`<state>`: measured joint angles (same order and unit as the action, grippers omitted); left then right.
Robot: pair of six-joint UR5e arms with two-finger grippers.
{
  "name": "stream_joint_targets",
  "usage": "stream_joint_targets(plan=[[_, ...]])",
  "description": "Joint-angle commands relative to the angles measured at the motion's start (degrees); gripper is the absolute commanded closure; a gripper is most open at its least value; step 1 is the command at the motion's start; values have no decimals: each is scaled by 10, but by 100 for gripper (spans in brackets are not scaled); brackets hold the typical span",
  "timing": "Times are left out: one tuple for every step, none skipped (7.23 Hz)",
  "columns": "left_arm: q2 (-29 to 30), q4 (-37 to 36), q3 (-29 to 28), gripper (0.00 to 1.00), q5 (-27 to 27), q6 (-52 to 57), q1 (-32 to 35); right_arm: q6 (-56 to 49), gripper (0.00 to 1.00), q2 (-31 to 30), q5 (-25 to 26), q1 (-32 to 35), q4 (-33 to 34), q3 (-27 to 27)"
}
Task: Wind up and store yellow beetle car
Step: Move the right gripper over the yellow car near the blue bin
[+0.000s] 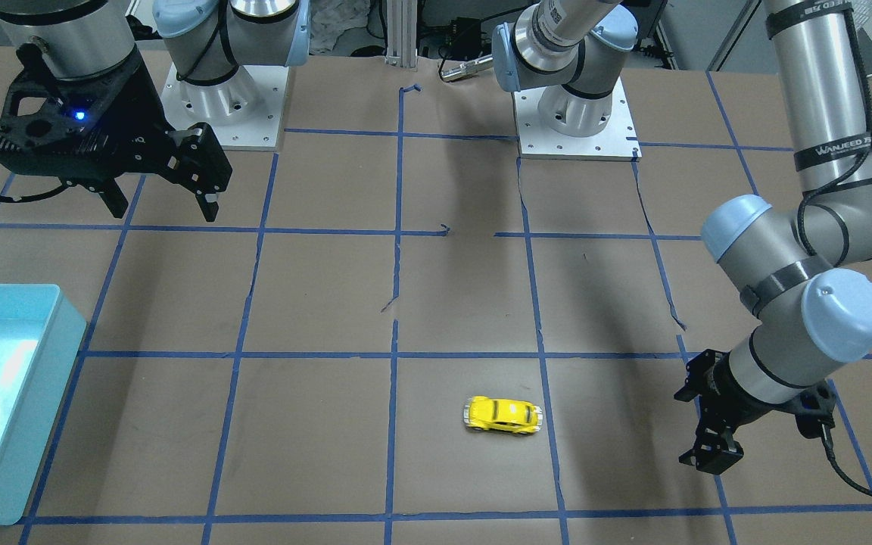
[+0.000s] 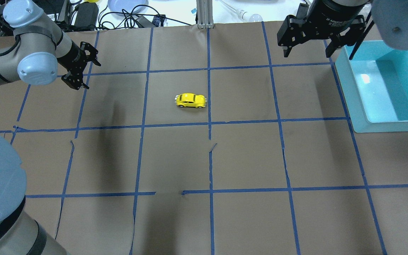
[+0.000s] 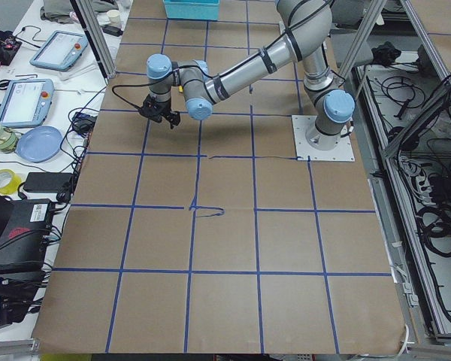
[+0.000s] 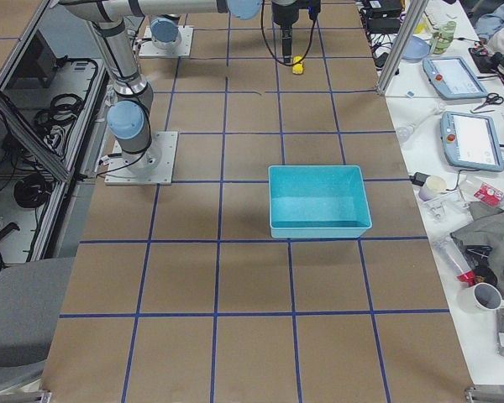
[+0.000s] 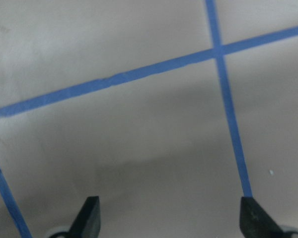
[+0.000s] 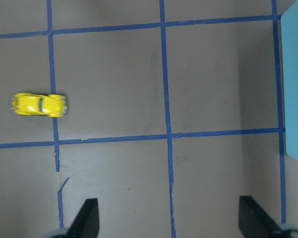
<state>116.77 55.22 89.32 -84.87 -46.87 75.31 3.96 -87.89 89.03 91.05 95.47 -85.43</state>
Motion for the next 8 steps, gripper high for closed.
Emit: stream_joint_targets(plan=[[-50, 21, -1, 0, -1, 167, 11, 0, 0, 0, 1, 0, 0, 0], [-68, 41, -6, 0, -3, 239, 15, 0, 0, 0, 0, 0, 0, 0], [-81, 80, -23, 0, -13, 288, 16, 0, 0, 0, 0, 0, 0, 0], [-98, 128, -46, 0, -15, 294, 20, 0, 0, 0, 1, 0, 0, 0], [-116, 164, -50, 0, -15, 316, 26, 0, 0, 0, 0, 0, 0, 0], [-128, 206, -54, 0, -20, 370, 26, 0, 0, 0, 0, 0, 1, 0], [-150, 232, -52, 0, -20, 415, 31, -6, 0, 0, -2, -1, 0, 0], [-175, 251, -45, 0, -20, 422, 40, -24, 0, 0, 0, -2, 0, 0]])
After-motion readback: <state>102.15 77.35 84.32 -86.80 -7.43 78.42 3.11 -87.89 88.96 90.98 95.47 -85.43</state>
